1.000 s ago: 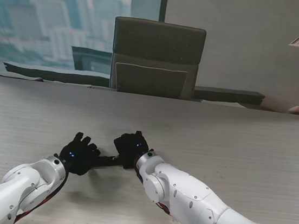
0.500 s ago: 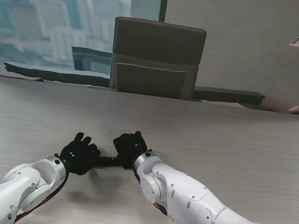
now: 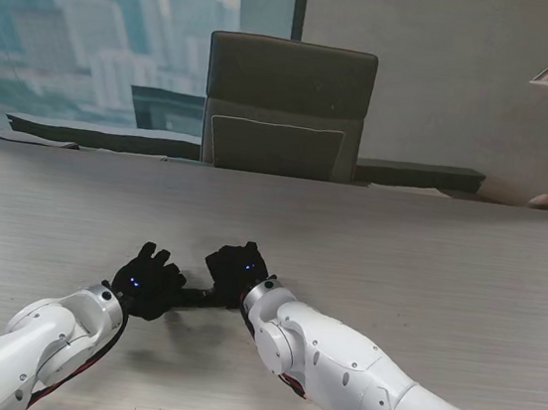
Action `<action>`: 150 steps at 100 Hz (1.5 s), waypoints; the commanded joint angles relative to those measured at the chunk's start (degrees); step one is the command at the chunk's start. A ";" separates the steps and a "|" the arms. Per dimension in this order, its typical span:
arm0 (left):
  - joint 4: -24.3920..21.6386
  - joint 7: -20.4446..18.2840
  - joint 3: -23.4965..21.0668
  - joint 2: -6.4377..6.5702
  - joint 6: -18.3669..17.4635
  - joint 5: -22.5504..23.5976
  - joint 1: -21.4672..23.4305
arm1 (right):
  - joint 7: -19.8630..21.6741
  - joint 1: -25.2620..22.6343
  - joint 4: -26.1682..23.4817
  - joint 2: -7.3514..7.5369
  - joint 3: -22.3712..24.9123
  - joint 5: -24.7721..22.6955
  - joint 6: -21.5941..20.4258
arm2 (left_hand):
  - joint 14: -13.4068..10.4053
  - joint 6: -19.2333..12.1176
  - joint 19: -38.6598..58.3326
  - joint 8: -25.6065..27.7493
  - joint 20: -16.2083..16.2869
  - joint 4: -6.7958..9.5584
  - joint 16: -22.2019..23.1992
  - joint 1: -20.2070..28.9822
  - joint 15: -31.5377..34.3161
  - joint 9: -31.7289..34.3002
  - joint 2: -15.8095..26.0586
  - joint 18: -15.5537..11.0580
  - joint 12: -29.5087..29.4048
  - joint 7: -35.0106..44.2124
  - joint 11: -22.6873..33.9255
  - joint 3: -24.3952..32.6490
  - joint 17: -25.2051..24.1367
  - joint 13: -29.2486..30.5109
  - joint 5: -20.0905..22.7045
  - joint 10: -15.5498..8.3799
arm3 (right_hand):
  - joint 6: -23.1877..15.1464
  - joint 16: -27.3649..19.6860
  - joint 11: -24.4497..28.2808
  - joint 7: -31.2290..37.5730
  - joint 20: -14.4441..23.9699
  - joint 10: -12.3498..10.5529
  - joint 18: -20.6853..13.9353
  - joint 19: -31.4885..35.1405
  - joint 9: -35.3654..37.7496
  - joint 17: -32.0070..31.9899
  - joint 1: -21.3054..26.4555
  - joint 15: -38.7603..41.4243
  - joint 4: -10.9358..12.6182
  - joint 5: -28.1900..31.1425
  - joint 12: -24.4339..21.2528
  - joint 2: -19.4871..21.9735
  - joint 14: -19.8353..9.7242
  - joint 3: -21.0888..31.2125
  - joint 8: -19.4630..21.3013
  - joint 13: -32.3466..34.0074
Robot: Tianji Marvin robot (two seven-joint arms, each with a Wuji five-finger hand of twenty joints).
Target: Install the batteries into the remote control and close the cover
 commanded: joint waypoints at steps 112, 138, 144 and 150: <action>1.64 -2.82 0.59 0.12 -0.14 -0.47 1.46 | 5.41 -1.10 -3.51 2.15 2.18 1.26 2.32 | -0.53 -11.54 1.22 2.26 -0.40 -0.74 -0.62 2.23 1.07 1.56 0.68 -0.08 0.66 20.55 1.17 -2.15 -0.13 0.78 14.29 -0.53 | -0.89 -0.59 -1.58 -6.57 3.46 2.84 3.52 5.44 16.63 3.32 -16.17 5.77 10.95 19.70 5.78 23.33 7.19 -12.99 18.84 9.88; 2.13 -1.71 0.80 0.10 -0.12 -0.65 1.28 | 8.44 -0.64 -3.92 1.92 0.89 2.70 3.66 | -0.51 -10.93 1.57 2.27 -0.26 -0.66 -0.53 2.35 1.35 2.17 0.60 0.08 0.83 20.98 1.53 -2.09 0.10 1.23 14.80 -0.46 | 0.90 -1.35 -2.58 -9.12 4.13 4.10 4.21 6.10 16.40 4.11 -12.58 6.00 12.25 19.31 6.02 20.00 7.78 -8.91 19.24 10.53; 2.15 -1.69 0.82 0.10 -0.09 -0.66 1.28 | 8.90 -0.50 -4.01 1.91 0.67 2.83 3.80 | -0.45 -10.88 1.61 2.24 -0.24 -0.68 -0.54 2.36 1.35 2.21 0.63 0.10 0.84 21.04 1.55 -2.10 0.08 1.22 14.89 -0.49 | 0.93 -1.44 -2.67 -9.59 4.25 4.19 4.20 6.19 16.16 4.06 -12.00 5.98 11.87 19.01 6.12 19.13 7.79 -8.30 18.83 10.48; 2.14 -1.71 0.81 0.09 -0.05 -0.65 1.29 | 9.21 -0.43 -4.11 1.87 0.55 3.03 3.88 | -0.63 -10.85 1.63 2.19 -0.23 -0.63 -0.54 2.46 1.38 2.14 0.68 0.10 0.83 21.06 1.51 -2.02 0.07 1.27 14.88 -0.55 | 1.01 -1.59 -2.72 -9.12 4.44 4.34 4.20 6.18 16.14 4.10 -11.34 6.04 10.46 18.65 6.36 17.92 7.79 -7.43 16.71 10.47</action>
